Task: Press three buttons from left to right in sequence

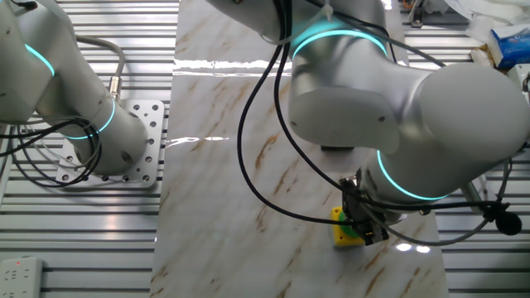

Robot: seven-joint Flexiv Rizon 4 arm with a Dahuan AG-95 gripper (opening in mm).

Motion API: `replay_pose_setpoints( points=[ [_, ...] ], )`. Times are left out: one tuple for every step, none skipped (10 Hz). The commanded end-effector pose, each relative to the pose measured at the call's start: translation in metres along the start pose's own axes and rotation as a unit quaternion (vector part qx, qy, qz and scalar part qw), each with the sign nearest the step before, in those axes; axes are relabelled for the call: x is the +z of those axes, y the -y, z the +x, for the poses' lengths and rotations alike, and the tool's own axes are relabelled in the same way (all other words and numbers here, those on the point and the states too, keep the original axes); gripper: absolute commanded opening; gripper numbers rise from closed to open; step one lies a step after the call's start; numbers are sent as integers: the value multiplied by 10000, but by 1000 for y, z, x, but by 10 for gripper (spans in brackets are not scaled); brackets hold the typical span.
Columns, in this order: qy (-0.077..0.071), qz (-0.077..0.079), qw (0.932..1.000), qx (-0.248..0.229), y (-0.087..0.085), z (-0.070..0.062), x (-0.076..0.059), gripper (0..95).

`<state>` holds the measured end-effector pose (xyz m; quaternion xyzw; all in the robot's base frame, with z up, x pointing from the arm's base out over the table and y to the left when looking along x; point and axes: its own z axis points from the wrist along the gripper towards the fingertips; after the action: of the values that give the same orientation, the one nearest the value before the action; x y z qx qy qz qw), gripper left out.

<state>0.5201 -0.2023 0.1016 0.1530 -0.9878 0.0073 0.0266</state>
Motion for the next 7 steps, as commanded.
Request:
replay_pose_setpoints(
  points=[
    [8,3,10000,33,-1,-1,1,0],
    [7,4,10000,35,-1,-1,1,0],
    [26,-22,10000,5,-1,-1,1,0],
    [41,-17,10000,-34,-1,-1,1,0],
    [77,6,10000,-45,-1,-1,1,0],
    [88,28,9999,-59,-1,-1,1,0],
    [115,24,9999,-58,-1,-1,1,0]
  ],
)
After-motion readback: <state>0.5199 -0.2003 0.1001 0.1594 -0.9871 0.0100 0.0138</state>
